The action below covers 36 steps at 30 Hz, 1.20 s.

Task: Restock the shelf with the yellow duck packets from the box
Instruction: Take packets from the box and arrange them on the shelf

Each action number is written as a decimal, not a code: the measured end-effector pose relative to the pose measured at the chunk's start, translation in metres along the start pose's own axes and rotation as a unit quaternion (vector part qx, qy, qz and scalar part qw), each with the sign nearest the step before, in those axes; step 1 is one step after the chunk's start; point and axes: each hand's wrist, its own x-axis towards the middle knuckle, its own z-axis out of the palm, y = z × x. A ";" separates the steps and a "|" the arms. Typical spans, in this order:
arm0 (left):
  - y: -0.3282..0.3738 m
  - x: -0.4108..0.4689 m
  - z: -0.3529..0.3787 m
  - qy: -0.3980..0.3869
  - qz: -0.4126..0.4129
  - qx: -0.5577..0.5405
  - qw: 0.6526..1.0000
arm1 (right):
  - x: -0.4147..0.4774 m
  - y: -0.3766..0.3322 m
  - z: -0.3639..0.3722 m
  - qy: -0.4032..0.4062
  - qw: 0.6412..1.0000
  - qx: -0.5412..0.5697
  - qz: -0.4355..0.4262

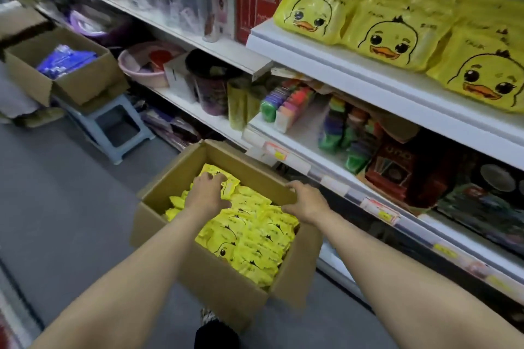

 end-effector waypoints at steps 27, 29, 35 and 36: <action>-0.201 0.196 0.108 -0.325 0.002 0.027 0.945 | 0.261 -0.101 0.194 -0.095 0.992 0.083 0.019; -0.205 0.200 0.114 -0.333 0.006 0.026 0.942 | 0.269 -0.103 0.206 -0.087 0.994 0.062 0.035; -0.202 0.213 0.114 -0.352 -0.002 0.012 0.936 | 0.283 -0.095 0.218 -0.102 0.991 0.015 0.083; -0.202 0.215 0.113 -0.360 -0.005 0.005 0.933 | 0.285 -0.093 0.221 -0.106 0.988 0.037 0.104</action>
